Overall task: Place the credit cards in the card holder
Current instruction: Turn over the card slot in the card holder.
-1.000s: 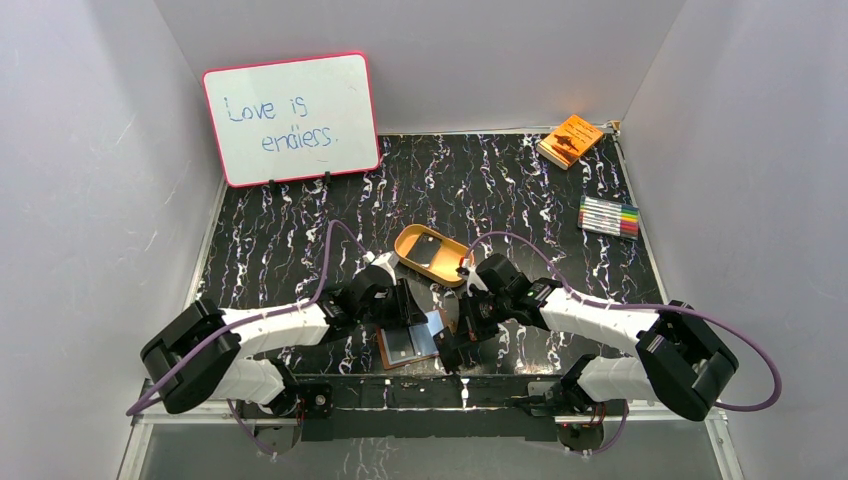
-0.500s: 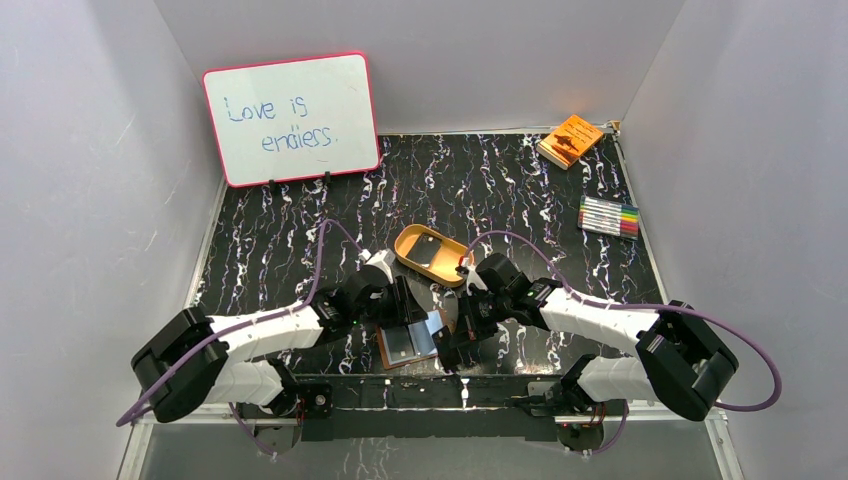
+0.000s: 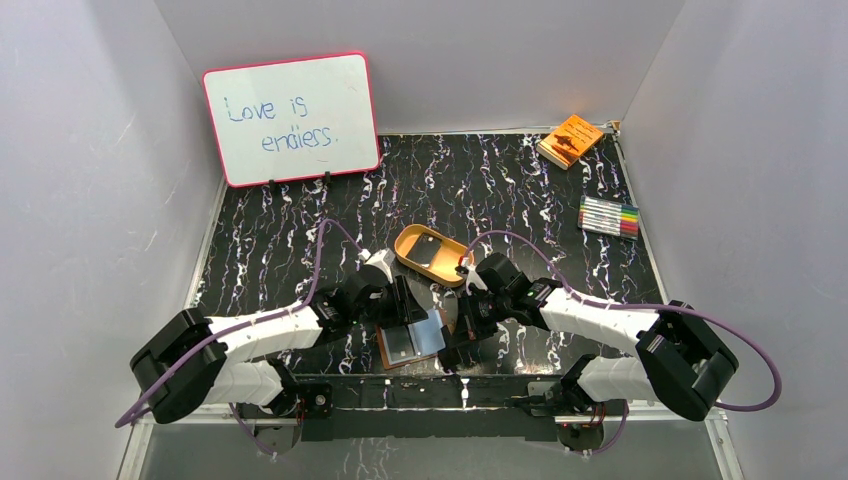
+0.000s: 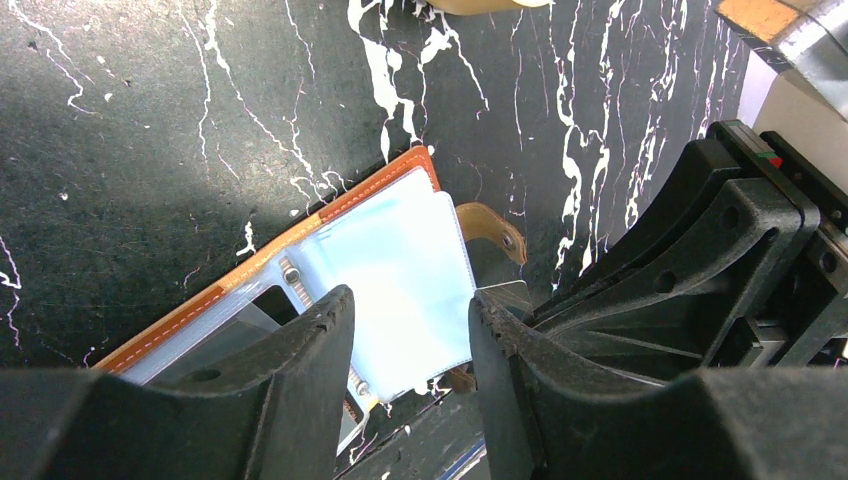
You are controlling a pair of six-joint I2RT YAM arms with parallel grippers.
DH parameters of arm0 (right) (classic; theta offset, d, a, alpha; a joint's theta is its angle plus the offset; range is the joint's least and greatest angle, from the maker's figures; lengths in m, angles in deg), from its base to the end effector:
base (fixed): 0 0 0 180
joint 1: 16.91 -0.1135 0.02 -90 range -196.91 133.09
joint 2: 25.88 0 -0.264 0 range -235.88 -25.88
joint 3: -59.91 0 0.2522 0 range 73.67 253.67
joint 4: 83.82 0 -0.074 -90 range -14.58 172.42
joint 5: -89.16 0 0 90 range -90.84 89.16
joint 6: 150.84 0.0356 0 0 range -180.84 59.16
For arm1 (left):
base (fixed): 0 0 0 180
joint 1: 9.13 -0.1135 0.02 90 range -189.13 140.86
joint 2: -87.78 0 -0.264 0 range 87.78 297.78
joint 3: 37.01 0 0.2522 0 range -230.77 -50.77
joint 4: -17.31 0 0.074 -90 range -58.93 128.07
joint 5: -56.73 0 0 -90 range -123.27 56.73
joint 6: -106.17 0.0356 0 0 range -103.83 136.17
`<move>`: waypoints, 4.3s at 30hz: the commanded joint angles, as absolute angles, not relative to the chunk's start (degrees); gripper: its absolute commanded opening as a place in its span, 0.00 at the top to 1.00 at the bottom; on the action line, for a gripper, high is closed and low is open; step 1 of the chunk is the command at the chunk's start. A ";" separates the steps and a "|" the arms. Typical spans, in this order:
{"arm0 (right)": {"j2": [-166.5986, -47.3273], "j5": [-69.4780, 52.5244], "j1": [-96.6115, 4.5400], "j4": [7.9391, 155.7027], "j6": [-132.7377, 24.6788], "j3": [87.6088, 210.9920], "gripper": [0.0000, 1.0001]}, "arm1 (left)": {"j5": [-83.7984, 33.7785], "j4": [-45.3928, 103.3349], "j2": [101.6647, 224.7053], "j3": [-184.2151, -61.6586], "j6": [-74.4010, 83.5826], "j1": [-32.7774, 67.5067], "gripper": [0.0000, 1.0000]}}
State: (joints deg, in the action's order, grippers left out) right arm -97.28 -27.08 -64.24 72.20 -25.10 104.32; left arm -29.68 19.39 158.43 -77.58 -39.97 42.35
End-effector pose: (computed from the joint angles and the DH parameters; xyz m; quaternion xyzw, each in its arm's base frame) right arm 0.1424 0.1777 0.1670 -0.1681 0.9056 0.3759 0.1017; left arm 0.1499 -0.1919 0.1779 -0.0204 0.8748 -0.4063 0.2633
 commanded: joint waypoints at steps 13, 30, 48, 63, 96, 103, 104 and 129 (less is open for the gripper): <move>-96.81 -30.40 -64.98 76.51 -26.04 107.72 1.00 | -30.87 21.58 158.92 -80.51 -39.21 42.10 0.37; -97.05 -31.07 -65.50 76.97 -26.87 108.12 1.00 | -32.48 23.38 161.19 -82.23 -39.10 40.81 0.31; -96.76 -30.98 -65.60 76.74 -26.92 108.12 1.00 | -32.48 24.13 162.57 -81.79 -38.91 40.38 0.56; -91.40 -27.69 -65.60 70.69 -27.62 107.82 1.00 | -34.38 24.79 160.26 -80.15 -39.07 39.83 0.82; -104.15 -31.91 -66.48 73.64 -24.15 115.19 1.00 | -33.36 24.77 159.25 -80.48 -39.32 39.65 0.76; -108.96 -33.47 -67.23 75.92 -24.57 116.76 1.00 | -33.71 28.33 159.10 -83.71 -37.61 39.67 0.59; -109.13 -33.52 -67.31 76.37 -24.30 116.92 1.00 | -33.71 28.94 159.00 -84.13 -37.24 39.65 0.57; -117.98 -30.18 -72.54 79.22 -22.25 123.56 1.00 | -41.62 52.19 146.80 -85.88 -41.77 39.60 0.42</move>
